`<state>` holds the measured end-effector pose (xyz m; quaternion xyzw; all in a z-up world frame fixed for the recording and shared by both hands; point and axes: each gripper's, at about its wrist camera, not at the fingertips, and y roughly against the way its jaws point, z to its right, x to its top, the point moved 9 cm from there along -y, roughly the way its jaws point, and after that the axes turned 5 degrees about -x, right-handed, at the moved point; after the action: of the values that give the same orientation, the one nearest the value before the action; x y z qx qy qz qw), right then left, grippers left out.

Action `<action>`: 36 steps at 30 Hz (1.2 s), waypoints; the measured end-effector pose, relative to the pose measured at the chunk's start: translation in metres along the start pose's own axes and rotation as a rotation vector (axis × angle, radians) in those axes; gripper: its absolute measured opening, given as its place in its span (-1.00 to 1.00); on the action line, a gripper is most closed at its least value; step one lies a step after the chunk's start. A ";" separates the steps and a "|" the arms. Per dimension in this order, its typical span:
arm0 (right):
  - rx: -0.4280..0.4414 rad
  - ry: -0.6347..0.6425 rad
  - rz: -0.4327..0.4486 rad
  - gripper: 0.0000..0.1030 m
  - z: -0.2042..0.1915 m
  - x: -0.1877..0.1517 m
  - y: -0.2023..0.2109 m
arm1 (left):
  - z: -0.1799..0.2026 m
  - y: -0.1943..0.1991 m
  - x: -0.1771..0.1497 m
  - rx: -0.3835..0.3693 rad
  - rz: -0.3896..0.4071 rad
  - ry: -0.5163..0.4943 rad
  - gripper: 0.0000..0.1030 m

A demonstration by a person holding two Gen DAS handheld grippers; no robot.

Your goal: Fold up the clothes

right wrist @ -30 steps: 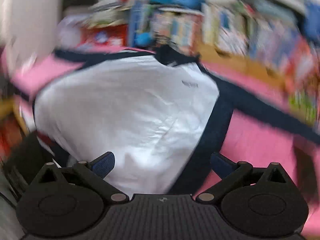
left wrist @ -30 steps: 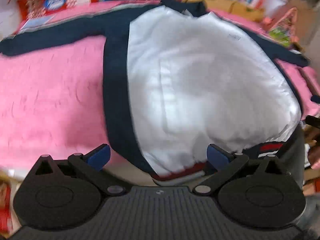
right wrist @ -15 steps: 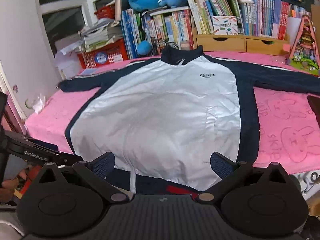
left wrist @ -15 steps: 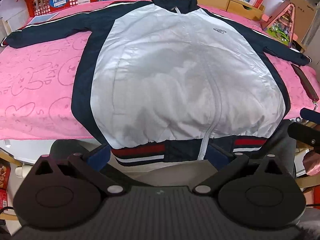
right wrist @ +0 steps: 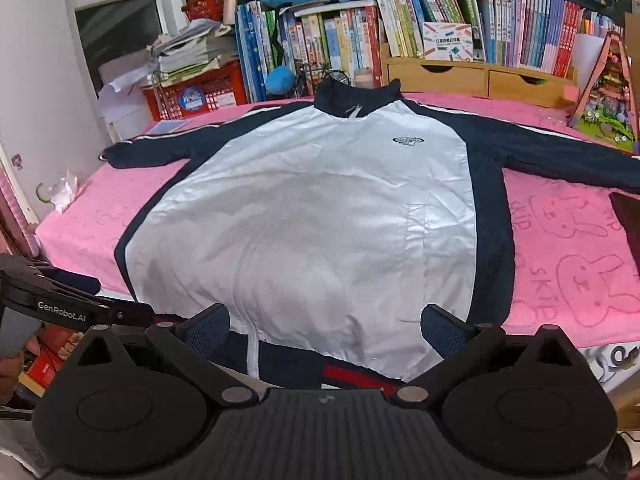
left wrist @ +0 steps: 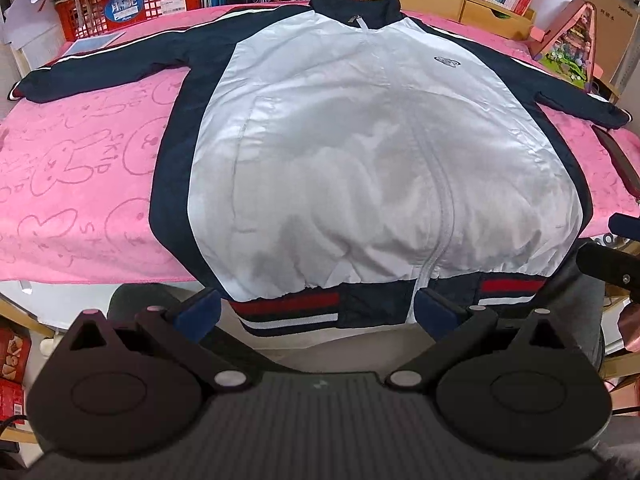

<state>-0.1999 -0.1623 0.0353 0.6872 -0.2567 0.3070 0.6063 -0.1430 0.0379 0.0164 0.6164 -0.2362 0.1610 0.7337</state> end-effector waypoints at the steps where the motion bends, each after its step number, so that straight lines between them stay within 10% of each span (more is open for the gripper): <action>1: -0.004 0.006 -0.001 1.00 -0.001 0.000 0.000 | 0.001 0.000 0.000 -0.001 0.000 0.000 1.00; 36: -0.006 0.035 -0.057 1.00 -0.002 -0.011 -0.010 | 0.005 -0.011 -0.008 0.007 -0.039 -0.014 1.00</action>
<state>-0.2004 -0.1597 0.0206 0.6870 -0.2273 0.3006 0.6213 -0.1446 0.0315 0.0041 0.6244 -0.2291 0.1432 0.7330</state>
